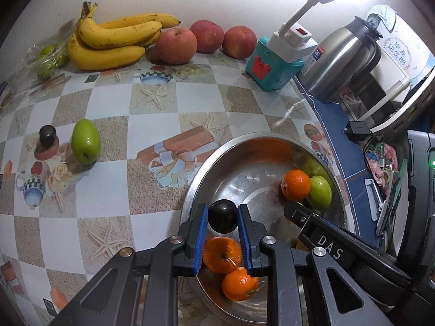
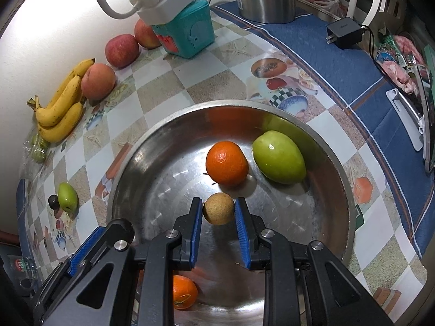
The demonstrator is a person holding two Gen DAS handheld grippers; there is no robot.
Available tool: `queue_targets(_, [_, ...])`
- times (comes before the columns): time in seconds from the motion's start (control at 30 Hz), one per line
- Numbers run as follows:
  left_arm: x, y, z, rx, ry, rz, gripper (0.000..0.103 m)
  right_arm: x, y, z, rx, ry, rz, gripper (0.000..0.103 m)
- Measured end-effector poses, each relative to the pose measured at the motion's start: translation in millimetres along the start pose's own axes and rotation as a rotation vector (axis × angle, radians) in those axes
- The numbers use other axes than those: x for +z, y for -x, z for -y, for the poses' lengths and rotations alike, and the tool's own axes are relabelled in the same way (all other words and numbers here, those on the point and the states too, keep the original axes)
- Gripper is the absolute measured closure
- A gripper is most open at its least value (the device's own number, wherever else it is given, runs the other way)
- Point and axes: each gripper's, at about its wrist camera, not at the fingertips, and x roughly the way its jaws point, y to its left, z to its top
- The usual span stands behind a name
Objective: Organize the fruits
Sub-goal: 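Carry the brown kiwi and dark plum over the steel bowl with both grippers, then open the right gripper to drop the kiwi into the bowl while the left releases the plum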
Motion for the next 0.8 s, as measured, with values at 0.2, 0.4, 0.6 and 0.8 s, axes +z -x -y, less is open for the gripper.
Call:
queue_targets(0.2, [-1.4, -3.3, -1.4, 0.005, 0.004, -0.01, 0.079, -0.7, -2.3, 0.1, -0.012, 0.002, -0.011, 0.077])
queue_targets(0.4, [-2.8, -6.3, -2.7, 0.007, 0.013, -0.021, 0.079, -0.7, -4.6, 0.2, -0.025, 0.004, -0.018, 0.077])
queue_targets(0.6, [-2.6, -6.5, -3.0, 0.004, 0.017, -0.021, 0.078, -0.8, -5.6, 0.4, -0.028, 0.005, -0.02, 0.077])
queue_targets(0.8, [-1.9, -5.4, -4.1, -0.006, 0.027, -0.021, 0.077, 0.2, -4.4, -0.5, -0.024, 0.006, -0.012, 0.07])
